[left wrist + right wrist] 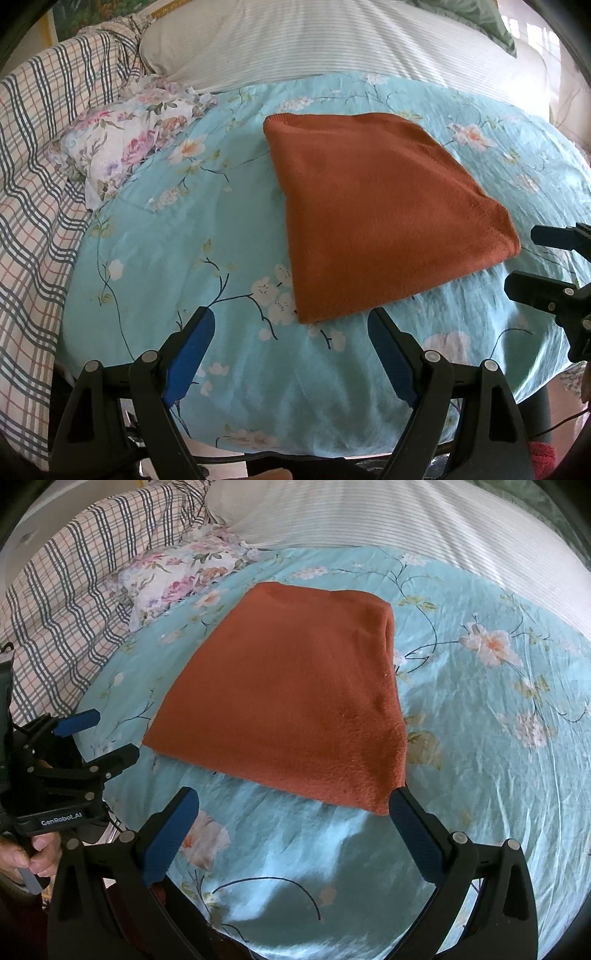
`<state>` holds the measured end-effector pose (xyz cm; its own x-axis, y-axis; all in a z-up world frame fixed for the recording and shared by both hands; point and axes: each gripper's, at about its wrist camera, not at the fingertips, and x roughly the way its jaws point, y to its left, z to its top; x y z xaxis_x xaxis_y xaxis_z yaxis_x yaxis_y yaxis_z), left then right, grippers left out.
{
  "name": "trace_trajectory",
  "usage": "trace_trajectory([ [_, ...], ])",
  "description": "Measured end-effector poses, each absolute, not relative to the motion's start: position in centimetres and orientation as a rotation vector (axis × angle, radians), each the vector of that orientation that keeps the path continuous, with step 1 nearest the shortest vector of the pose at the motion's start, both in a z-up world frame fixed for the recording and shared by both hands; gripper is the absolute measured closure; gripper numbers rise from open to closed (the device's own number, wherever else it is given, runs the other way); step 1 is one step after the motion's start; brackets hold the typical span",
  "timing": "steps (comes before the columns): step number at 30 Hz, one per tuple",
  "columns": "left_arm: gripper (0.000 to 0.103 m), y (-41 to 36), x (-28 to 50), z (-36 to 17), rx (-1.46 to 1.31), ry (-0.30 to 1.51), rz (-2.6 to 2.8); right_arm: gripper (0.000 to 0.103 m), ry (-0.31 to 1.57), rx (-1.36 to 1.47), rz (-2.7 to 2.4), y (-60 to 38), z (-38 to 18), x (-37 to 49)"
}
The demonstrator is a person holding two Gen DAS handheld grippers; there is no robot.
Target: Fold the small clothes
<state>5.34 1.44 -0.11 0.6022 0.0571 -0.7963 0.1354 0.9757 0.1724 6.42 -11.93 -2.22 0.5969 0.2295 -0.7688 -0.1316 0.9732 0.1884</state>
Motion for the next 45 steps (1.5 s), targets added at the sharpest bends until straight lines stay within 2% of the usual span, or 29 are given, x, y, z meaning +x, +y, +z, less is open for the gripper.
trace_trajectory([
  [45,0.018,1.4,6.5,0.5,0.223,0.906,-0.049,0.0,0.903,0.088,0.236,-11.3,-1.4,7.7],
])
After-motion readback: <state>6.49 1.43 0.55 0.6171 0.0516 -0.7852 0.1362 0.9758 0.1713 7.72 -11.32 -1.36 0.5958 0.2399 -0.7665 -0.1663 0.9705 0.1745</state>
